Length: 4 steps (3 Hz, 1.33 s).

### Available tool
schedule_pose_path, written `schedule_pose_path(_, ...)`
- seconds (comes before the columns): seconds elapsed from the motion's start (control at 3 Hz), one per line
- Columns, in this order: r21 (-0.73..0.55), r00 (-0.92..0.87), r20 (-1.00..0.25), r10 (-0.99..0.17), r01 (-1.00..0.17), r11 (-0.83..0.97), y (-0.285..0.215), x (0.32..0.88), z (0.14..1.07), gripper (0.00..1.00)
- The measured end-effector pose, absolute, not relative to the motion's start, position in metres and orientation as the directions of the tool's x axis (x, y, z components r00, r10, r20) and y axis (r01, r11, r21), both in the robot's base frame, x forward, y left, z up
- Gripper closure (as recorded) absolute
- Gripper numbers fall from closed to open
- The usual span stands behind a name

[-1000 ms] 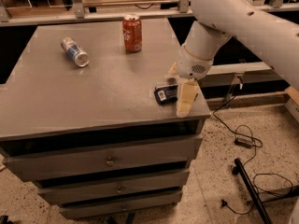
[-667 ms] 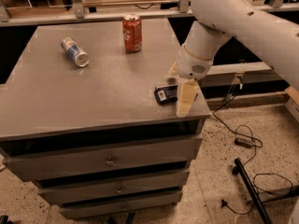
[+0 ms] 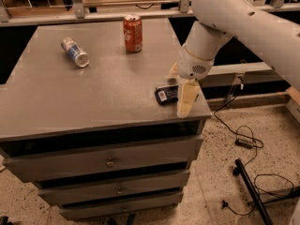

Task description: Move rxbar blueberry near coke can

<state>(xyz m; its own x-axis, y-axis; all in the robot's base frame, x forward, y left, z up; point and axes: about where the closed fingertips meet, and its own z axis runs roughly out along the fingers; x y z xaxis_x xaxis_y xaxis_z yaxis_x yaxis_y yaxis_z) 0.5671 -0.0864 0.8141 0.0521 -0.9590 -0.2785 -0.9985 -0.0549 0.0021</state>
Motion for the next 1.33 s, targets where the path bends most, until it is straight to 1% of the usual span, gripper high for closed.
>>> schedule_pose_path(0.33, 0.002, 0.052, -0.279, -0.959, -0.998, -0.055, -0.0863, 0.5671, 0.8145, 0.26)
schedule_pose_path(0.67, 0.002, 0.053, -0.279, -0.959, -0.998, -0.055, -0.0859, 0.5673, 0.8168, 0.26)
schedule_pose_path(1.0, 0.002, 0.053, -0.279, -0.959, -0.998, -0.055, -0.0859, 0.5673, 0.8232, 0.04)
schedule_pose_path(1.33, 0.002, 0.053, -0.279, -0.959, -0.998, -0.055, -0.0859, 0.5674, 0.8234, 0.0)
